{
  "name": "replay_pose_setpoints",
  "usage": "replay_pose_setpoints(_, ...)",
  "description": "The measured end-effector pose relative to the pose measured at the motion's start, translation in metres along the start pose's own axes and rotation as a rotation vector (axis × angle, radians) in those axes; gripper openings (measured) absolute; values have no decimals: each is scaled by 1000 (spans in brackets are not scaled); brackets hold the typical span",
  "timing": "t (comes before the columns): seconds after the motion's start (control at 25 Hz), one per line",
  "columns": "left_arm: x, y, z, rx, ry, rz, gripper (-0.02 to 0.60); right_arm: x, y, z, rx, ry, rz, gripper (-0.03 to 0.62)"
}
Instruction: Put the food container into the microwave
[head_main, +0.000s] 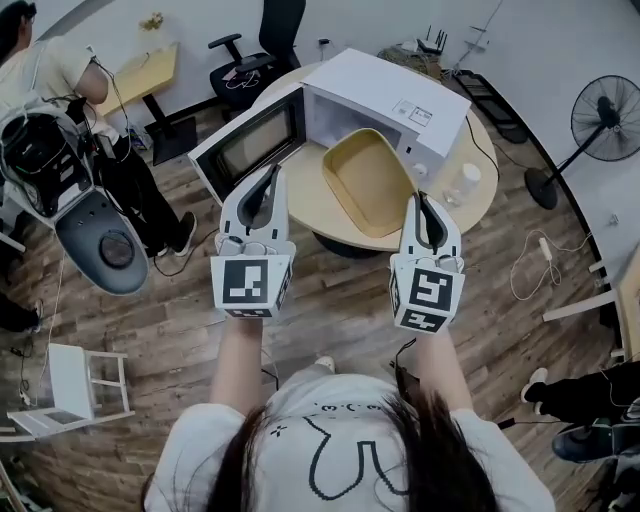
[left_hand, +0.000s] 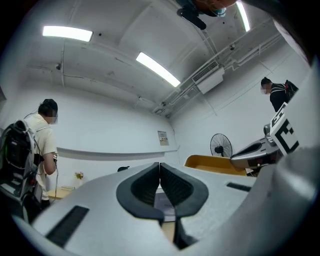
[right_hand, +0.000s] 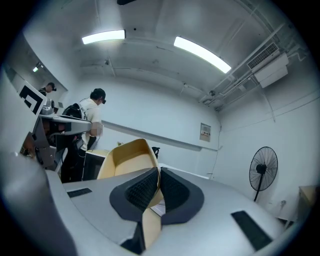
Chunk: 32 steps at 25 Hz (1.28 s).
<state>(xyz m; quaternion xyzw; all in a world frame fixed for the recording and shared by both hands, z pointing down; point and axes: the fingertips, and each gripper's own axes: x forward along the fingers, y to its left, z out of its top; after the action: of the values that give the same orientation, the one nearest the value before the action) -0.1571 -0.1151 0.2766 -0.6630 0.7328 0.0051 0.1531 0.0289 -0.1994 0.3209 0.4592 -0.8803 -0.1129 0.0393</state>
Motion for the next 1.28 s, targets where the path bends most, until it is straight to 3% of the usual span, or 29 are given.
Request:
replay_pose_setpoints(0.56, 44, 51, -62, -43, 57, -13, 9, 84, 39, -45, 31, 112, 45, 40)
replay_pose_setpoints(0.96, 150, 92, -91, -43, 93, -136, 9, 188, 38, -94, 126, 281, -27, 40)
replay_pose_setpoints(1.28, 219, 100, -130, -58, 123, -231, 9, 243, 29, -154, 248, 413, -103, 40)
